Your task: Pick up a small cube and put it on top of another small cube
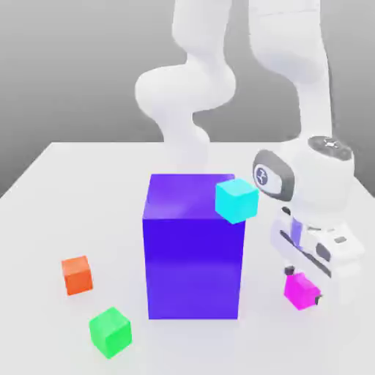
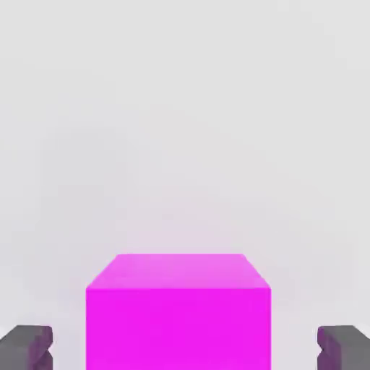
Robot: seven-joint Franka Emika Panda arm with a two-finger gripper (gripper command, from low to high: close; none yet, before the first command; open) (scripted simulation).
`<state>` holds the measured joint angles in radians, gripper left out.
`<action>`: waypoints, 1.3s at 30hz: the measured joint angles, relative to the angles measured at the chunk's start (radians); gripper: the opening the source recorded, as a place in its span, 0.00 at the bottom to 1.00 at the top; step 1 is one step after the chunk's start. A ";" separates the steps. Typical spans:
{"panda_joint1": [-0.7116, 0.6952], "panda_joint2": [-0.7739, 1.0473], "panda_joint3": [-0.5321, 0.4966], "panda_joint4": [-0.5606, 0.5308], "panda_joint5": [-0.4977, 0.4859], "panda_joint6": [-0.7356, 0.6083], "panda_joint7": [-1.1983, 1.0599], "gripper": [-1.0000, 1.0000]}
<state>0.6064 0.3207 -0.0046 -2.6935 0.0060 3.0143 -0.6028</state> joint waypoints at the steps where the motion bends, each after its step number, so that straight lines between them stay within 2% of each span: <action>1: 0.000 0.000 0.000 0.000 0.000 -0.001 0.000 0.00; 5: 0.000 0.001 0.000 0.000 -0.001 -0.001 0.001 0.00; 11: 0.004 -0.193 -0.005 -0.036 -0.004 -0.158 0.003 0.00; 13: -0.017 -0.235 -0.011 0.003 0.059 -0.196 -0.008 0.00; 19: -0.223 -0.322 -0.108 0.184 0.241 -0.336 -0.083 0.00; 21: -0.289 -0.342 -0.142 0.230 0.274 -0.381 -0.109 0.00; 26: -0.520 -0.331 -0.263 0.232 0.199 -0.442 -0.151 0.00; 29: -0.689 -0.293 -0.288 0.168 0.086 -0.423 -0.139 0.00; 31: -0.640 -0.247 -0.258 0.137 0.053 -0.377 -0.134 0.00; 36: -0.657 -0.100 -0.215 0.134 0.129 -0.243 -0.195 0.00; 37: -0.667 -0.081 -0.203 0.135 0.137 -0.225 -0.201 1.00; 39: -0.667 -0.081 -0.203 0.135 0.137 -0.226 -0.201 1.00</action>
<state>-0.0605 0.2398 -0.2077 -2.5585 0.1430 2.7887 -0.8035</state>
